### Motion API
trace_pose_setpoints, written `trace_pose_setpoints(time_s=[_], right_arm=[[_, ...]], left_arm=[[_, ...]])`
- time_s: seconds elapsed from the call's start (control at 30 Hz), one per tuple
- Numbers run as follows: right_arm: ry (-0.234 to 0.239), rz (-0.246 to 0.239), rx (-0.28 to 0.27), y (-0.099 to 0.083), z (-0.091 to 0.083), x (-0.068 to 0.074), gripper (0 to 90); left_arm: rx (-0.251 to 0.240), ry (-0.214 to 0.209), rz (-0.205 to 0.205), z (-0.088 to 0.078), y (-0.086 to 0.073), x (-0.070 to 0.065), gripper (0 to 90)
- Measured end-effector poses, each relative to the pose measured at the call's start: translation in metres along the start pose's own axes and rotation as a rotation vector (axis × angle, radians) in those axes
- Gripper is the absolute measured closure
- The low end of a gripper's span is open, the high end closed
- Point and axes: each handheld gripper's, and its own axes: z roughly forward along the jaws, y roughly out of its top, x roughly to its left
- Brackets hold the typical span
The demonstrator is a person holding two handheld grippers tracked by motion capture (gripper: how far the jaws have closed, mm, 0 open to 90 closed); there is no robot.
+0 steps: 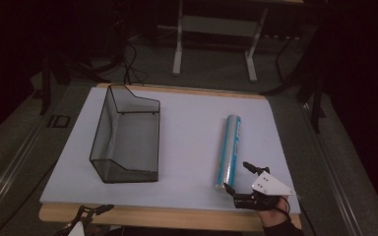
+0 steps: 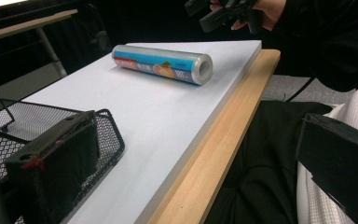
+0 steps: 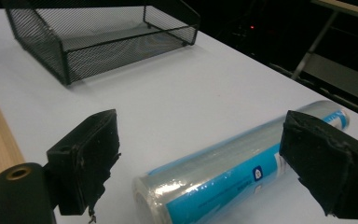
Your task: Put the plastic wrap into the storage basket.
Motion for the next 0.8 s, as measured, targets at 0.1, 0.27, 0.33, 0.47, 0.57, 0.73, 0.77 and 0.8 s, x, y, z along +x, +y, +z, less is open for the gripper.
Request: trace_pose_setpoints(time_s=[0.1,0.27,0.33,0.47,0.57,0.73,0.77,0.8], right_arm=[[0.015,-0.014,0.001,0.002,0.000,0.002,13.2],[0.036,-0.020,0.016,0.004,0.001,0.004,13.6],[0.041,-0.023,0.026,0.005,0.001,0.005,13.6],[0.065,-0.005,0.055,0.008,0.003,0.004,11.7],[0.066,0.001,0.054,0.012,0.003,0.003,11.5],[0.045,-0.005,0.061,0.020,0.004,0.003,10.7],[0.035,-0.002,0.066,0.024,0.005,0.002,10.7],[0.042,0.014,0.066,0.026,0.006,0.000,10.7]], left_arm=[[0.000,-0.001,0.000,0.000,0.000,0.000,0.1],[0.000,-0.001,0.002,0.000,0.000,0.000,0.1],[0.000,-0.002,0.001,0.000,0.000,0.000,0.1],[0.000,-0.003,0.003,0.001,0.000,0.000,0.1],[0.000,-0.003,0.001,0.001,0.000,0.000,0.1],[0.000,-0.004,0.001,0.001,0.000,0.000,0.1],[0.000,-0.005,0.001,0.001,0.000,0.000,0.1],[0.000,-0.005,0.001,0.001,0.000,0.000,0.1]])
